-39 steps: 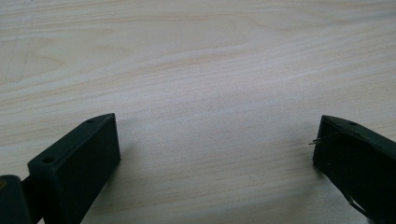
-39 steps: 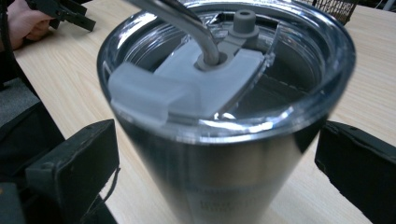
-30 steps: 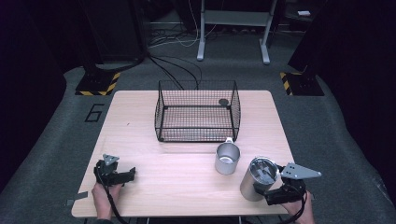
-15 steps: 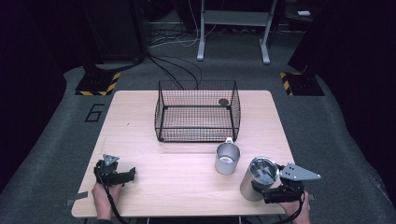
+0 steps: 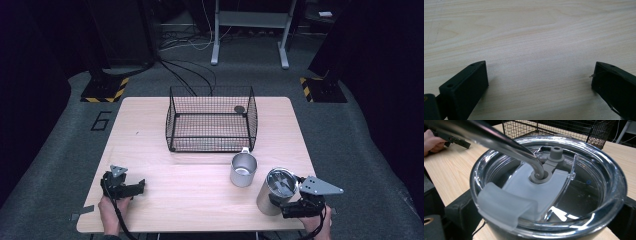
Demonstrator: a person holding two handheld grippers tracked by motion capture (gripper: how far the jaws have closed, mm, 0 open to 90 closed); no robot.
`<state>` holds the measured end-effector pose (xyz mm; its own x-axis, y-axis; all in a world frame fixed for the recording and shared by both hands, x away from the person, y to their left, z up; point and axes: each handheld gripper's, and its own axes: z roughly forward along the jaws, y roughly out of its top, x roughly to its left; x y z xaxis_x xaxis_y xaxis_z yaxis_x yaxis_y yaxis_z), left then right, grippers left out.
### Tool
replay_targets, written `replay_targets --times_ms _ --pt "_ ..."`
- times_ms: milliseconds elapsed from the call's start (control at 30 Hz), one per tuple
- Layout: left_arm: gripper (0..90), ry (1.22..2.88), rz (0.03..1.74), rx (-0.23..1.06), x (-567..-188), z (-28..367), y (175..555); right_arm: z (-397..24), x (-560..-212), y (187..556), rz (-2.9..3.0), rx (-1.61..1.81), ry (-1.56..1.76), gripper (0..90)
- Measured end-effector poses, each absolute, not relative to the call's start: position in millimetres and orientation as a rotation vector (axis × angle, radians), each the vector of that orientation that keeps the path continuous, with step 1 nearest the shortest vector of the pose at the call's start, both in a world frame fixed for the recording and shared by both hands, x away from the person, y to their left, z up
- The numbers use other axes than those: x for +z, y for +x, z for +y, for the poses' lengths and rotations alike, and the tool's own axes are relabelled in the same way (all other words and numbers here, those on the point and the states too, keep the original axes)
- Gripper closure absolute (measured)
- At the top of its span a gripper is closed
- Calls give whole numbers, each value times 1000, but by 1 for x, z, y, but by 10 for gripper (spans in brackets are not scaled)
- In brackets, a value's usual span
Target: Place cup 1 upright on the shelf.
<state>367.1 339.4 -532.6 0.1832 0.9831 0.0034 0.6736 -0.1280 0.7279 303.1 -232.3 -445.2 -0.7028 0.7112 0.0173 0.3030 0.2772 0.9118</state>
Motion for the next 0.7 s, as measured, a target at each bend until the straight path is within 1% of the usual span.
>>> replay_targets --times_ms 333,700 --pt "7 1872 1553 675 -533 339 367 -233 -438 304 2148 1438 907 36" --pt "8 1871 1553 675 -533 339 367 -222 -431 302 2189 1428 856 36"
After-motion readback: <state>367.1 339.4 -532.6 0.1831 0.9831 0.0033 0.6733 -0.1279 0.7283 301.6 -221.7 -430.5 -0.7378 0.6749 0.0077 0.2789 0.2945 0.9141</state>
